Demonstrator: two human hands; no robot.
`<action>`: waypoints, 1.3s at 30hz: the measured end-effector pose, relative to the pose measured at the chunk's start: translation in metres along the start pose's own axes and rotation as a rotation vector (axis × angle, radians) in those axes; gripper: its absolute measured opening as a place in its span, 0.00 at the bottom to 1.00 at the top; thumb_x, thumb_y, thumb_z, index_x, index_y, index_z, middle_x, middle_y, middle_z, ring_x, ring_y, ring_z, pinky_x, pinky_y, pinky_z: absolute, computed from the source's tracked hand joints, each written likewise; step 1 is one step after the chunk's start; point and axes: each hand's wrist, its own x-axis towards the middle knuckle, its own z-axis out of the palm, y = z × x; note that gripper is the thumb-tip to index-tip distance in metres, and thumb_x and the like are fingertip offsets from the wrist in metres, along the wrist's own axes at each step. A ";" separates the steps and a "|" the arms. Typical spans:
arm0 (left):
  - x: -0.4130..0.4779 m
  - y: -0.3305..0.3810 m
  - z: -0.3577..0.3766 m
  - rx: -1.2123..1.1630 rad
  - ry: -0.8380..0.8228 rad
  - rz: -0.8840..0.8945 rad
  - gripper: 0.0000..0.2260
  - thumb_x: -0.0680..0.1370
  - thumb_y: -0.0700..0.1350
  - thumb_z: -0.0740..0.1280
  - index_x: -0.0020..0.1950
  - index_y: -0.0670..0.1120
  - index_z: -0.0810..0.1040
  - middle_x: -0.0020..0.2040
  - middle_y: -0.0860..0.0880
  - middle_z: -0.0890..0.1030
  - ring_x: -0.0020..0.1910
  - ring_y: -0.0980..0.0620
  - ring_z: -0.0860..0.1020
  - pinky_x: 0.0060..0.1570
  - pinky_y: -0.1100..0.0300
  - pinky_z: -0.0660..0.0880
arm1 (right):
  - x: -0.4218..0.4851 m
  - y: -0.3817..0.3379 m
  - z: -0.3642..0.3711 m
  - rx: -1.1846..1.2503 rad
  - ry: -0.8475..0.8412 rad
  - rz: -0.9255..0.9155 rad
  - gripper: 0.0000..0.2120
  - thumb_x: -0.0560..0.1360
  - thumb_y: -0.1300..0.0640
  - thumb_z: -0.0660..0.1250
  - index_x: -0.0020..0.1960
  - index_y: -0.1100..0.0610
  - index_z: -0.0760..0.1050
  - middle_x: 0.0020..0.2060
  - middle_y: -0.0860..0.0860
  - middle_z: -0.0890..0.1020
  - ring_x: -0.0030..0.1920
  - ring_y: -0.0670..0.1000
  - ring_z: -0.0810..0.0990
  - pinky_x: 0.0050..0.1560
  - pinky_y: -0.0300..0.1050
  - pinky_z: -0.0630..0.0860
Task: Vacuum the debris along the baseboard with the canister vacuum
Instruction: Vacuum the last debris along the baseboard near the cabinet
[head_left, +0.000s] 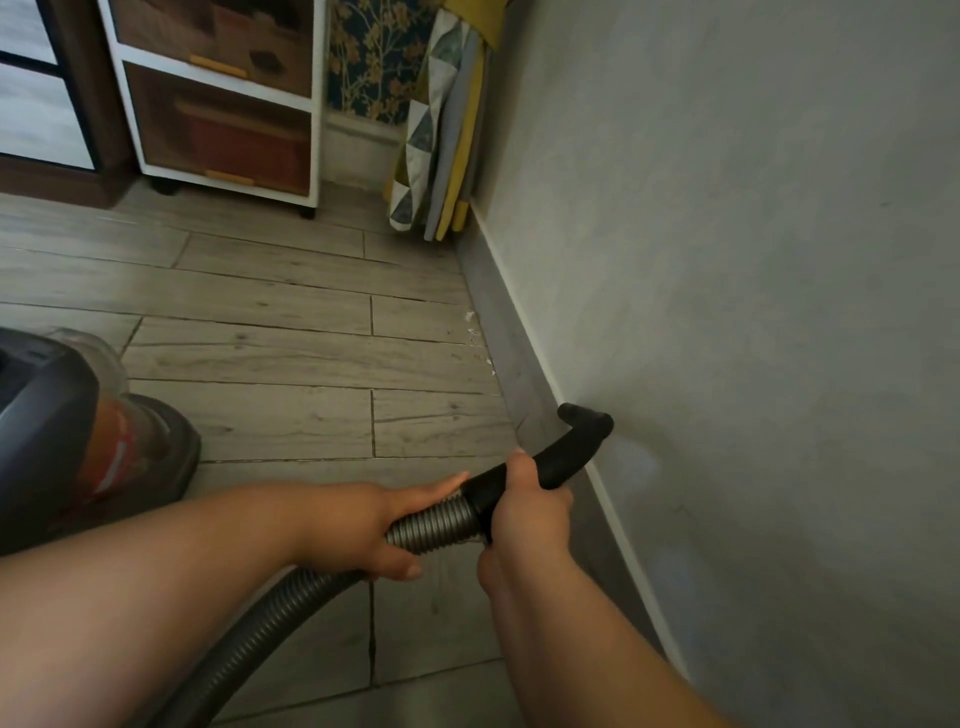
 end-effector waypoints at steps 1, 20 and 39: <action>-0.002 -0.004 0.000 0.024 -0.007 -0.006 0.39 0.77 0.57 0.65 0.61 0.80 0.33 0.54 0.50 0.77 0.50 0.54 0.78 0.57 0.61 0.74 | -0.003 0.004 0.002 0.026 0.001 0.017 0.21 0.78 0.51 0.67 0.68 0.51 0.64 0.51 0.55 0.79 0.49 0.56 0.80 0.51 0.54 0.78; 0.006 -0.020 -0.001 0.049 0.024 -0.072 0.38 0.78 0.57 0.65 0.63 0.77 0.33 0.50 0.53 0.71 0.43 0.58 0.73 0.51 0.65 0.71 | 0.001 0.012 0.025 0.020 0.030 0.006 0.21 0.79 0.50 0.65 0.69 0.53 0.64 0.50 0.52 0.77 0.48 0.53 0.79 0.47 0.48 0.74; 0.082 0.018 -0.050 -0.041 0.151 -0.290 0.39 0.79 0.55 0.64 0.68 0.72 0.31 0.51 0.51 0.72 0.45 0.55 0.74 0.50 0.61 0.71 | 0.097 -0.062 0.061 -0.136 -0.105 -0.006 0.16 0.78 0.54 0.64 0.64 0.55 0.65 0.48 0.55 0.78 0.46 0.56 0.79 0.45 0.53 0.78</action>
